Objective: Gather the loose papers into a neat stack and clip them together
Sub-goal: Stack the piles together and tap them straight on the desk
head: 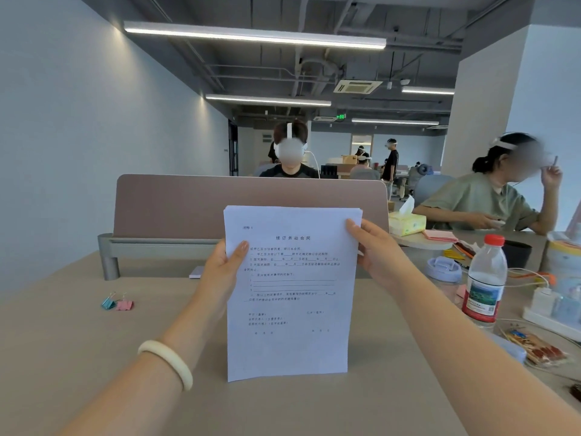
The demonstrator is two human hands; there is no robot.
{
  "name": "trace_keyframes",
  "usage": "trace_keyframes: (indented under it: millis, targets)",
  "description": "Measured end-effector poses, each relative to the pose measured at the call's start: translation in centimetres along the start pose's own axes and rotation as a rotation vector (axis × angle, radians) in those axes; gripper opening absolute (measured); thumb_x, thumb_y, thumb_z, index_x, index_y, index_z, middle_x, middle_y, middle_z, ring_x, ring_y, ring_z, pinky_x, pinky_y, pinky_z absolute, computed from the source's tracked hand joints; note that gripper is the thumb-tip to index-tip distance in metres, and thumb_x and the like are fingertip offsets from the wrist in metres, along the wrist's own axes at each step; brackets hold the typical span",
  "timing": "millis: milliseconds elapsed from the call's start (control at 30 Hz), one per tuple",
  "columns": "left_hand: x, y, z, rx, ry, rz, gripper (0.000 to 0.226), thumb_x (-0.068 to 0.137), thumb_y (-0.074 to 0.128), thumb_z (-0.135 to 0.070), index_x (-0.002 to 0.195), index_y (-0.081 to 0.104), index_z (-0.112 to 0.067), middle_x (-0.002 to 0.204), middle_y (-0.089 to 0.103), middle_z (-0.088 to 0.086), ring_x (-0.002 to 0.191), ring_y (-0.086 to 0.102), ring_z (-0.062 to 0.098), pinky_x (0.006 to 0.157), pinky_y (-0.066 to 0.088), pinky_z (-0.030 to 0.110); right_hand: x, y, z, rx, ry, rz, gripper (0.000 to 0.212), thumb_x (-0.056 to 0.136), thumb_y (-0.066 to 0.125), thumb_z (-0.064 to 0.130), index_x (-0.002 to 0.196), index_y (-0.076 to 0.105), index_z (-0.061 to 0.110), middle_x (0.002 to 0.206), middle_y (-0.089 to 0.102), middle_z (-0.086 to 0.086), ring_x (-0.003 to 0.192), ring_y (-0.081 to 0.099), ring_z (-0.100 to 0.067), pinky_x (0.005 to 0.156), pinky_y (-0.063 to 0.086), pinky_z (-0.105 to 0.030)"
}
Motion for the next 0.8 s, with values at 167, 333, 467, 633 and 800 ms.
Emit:
trace_keyframes:
  millis: [167, 333, 467, 633, 800]
  targets:
    - [0.0, 0.3, -0.3, 0.02, 0.049, -0.017, 0.014, 0.095, 0.05, -0.026, 0.107, 0.058, -0.025, 0.104, 0.07, -0.006, 0.085, 0.07, 0.007, 0.071, 0.058, 0.023, -0.5, 1.7, -4.4, 0.018, 0.085, 0.064, 0.03, 0.092, 0.058, 0.029, 0.12, 0.063, 0.018, 0.117, 0.071, 0.0, 0.108, 0.067, -0.021, 0.093, 0.052, -0.039]
    - [1.1, 0.1, -2.7, 0.064, 0.147, -0.079, 0.028, 0.094, 0.053, -0.026, 0.119, 0.052, -0.014, 0.111, 0.067, 0.0, 0.094, 0.066, 0.012, 0.078, 0.054, 0.027, 0.0, 1.5, -1.9, 0.058, -0.054, -0.048, 0.032, 0.091, 0.061, 0.028, 0.12, 0.062, 0.015, 0.115, 0.071, -0.002, 0.104, 0.069, -0.02, 0.086, 0.056, -0.036]
    - [0.7, -0.3, 0.2, 0.098, 0.087, -0.057, 0.036, 0.092, 0.057, -0.031, 0.123, 0.052, -0.013, 0.117, 0.067, 0.003, 0.106, 0.066, 0.02, 0.087, 0.053, 0.037, -0.8, 2.1, -4.0, 0.037, -0.016, -0.037, 0.028, 0.091, 0.06, 0.024, 0.118, 0.063, 0.015, 0.114, 0.072, -0.001, 0.102, 0.07, -0.018, 0.084, 0.057, -0.033]
    - [-0.2, 0.1, 1.8, 0.218, 0.084, -0.06, 0.027, 0.094, 0.054, -0.027, 0.118, 0.056, -0.015, 0.108, 0.068, -0.007, 0.095, 0.065, 0.004, 0.064, 0.049, 0.005, -1.6, 1.0, -6.0, -0.013, 0.019, -0.147, 0.017, 0.09, 0.063, 0.02, 0.106, 0.068, 0.017, 0.112, 0.072, -0.001, 0.099, 0.07, -0.018, 0.076, 0.055, -0.026]
    - [0.5, -2.2, -1.5, 0.219, 0.053, -0.105, 0.011, 0.088, 0.063, -0.016, 0.095, 0.056, -0.02, 0.098, 0.067, 0.002, 0.09, 0.066, 0.022, 0.074, 0.057, 0.025, -0.2, 0.3, 0.0, -0.261, -0.031, -0.145, 0.017, 0.088, 0.065, 0.018, 0.105, 0.066, 0.015, 0.11, 0.07, -0.008, 0.095, 0.068, -0.026, 0.088, 0.055, -0.042]
Point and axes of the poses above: each hand's wrist, its own x-axis towards the middle knuckle, its own y-axis out of the palm, z = x × y, the point moved 9 cm from there along x, towards the middle knuckle
